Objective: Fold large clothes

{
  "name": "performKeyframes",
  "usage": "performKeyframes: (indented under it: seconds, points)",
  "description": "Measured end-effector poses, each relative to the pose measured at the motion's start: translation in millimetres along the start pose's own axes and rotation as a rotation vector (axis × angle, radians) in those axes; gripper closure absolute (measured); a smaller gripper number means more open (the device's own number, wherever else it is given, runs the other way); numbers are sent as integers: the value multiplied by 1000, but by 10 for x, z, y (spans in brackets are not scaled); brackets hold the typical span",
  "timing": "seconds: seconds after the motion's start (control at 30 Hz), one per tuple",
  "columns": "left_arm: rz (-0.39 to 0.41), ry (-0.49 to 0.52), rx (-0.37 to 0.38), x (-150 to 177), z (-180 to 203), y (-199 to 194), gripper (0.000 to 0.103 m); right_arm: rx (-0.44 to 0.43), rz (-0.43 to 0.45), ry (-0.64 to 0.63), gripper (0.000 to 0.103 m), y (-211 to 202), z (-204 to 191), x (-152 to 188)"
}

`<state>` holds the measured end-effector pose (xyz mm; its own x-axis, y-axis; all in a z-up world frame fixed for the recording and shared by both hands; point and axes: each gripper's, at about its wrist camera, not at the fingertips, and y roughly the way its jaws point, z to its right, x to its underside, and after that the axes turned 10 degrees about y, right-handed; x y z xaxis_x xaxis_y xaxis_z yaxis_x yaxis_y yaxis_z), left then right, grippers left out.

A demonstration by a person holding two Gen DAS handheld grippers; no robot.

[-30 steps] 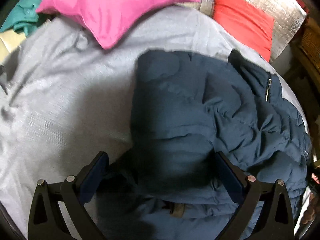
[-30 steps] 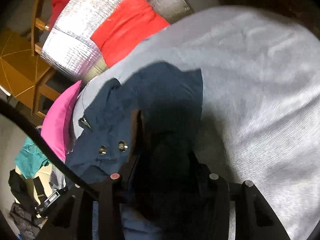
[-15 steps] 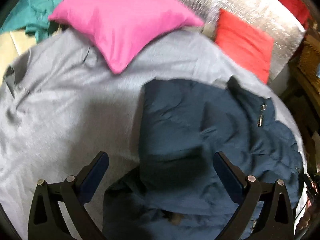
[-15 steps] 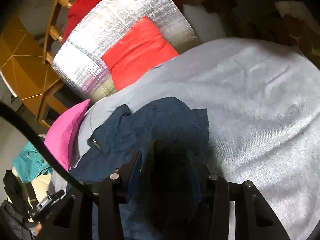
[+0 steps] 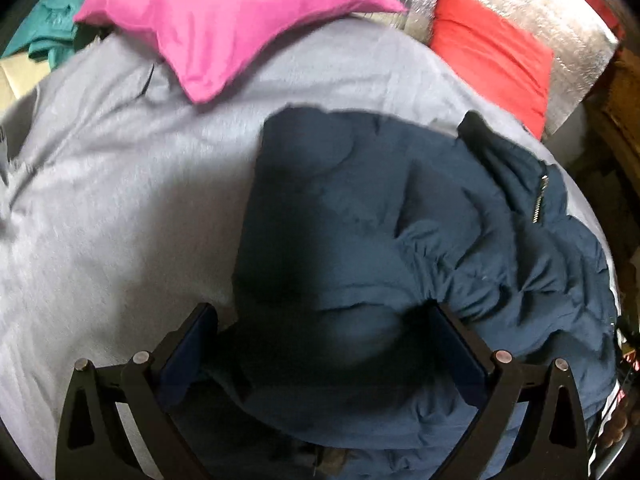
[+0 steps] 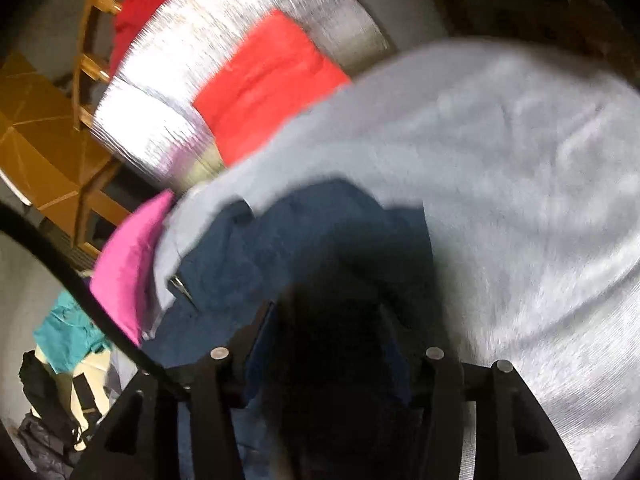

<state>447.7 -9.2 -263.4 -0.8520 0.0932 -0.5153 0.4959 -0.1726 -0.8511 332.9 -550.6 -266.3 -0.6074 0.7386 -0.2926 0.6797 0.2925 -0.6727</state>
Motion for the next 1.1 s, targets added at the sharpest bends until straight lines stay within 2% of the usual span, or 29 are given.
performKeyframes:
  seconds: [0.13,0.23,0.3,0.4,0.5,0.6,0.67,0.8,0.93,1.03,1.1]
  points:
    - [7,44,-48,-24,74,-149,0,-27,30,3,46,-168,-102,9]
    - [70,88,-96,-37,171,-389,0,-52,92,-56,46,-440,-295,89]
    - [118,117,-97,-27,247,-551,0,-88,99,-108,46,-569,-438,219]
    - [149,170,-65,25,428,-686,0,-125,2,-143,46,-499,-565,451]
    - [118,253,-31,93,651,-613,0,-127,-97,-165,46,-290,-642,657]
    - [33,350,-70,183,880,-359,0,-56,-219,-170,46,55,-625,825]
    - [32,386,-104,215,933,-309,0,-50,-217,-171,47,72,-629,824]
    - [52,357,-64,151,833,-450,0,-127,-217,-128,47,-88,-637,717]
    - [84,323,-28,159,712,-650,0,-123,-193,-133,47,-272,-559,704]
    - [90,324,-95,192,609,-644,0,-72,-187,-109,47,-262,-440,689]
    - [35,304,-139,209,507,-480,0,-52,-229,-78,58,-142,-326,695]
